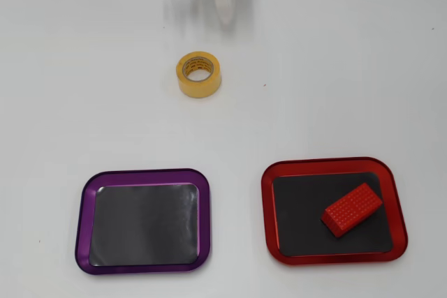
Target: Grasp a red block and put it in the left red dish.
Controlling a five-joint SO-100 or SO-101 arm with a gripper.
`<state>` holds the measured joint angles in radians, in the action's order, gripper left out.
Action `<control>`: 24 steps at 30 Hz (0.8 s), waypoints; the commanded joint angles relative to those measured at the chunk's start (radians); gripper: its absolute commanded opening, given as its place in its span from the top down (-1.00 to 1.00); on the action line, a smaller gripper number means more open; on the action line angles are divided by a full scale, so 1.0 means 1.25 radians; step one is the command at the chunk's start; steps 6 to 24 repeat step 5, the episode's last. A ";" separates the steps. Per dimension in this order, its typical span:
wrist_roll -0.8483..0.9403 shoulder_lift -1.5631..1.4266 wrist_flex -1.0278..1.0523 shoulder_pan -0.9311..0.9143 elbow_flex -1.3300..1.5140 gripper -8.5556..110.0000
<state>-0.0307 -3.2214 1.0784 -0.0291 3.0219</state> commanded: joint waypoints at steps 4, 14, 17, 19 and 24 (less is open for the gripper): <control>0.001 -0.004 0.001 -0.005 0.004 0.86; 0.001 -0.004 0.001 -0.005 0.004 0.86; 0.001 -0.004 0.001 -0.005 0.004 0.86; 0.001 -0.004 0.001 -0.005 0.004 0.86; 0.001 -0.004 0.001 -0.005 0.004 0.86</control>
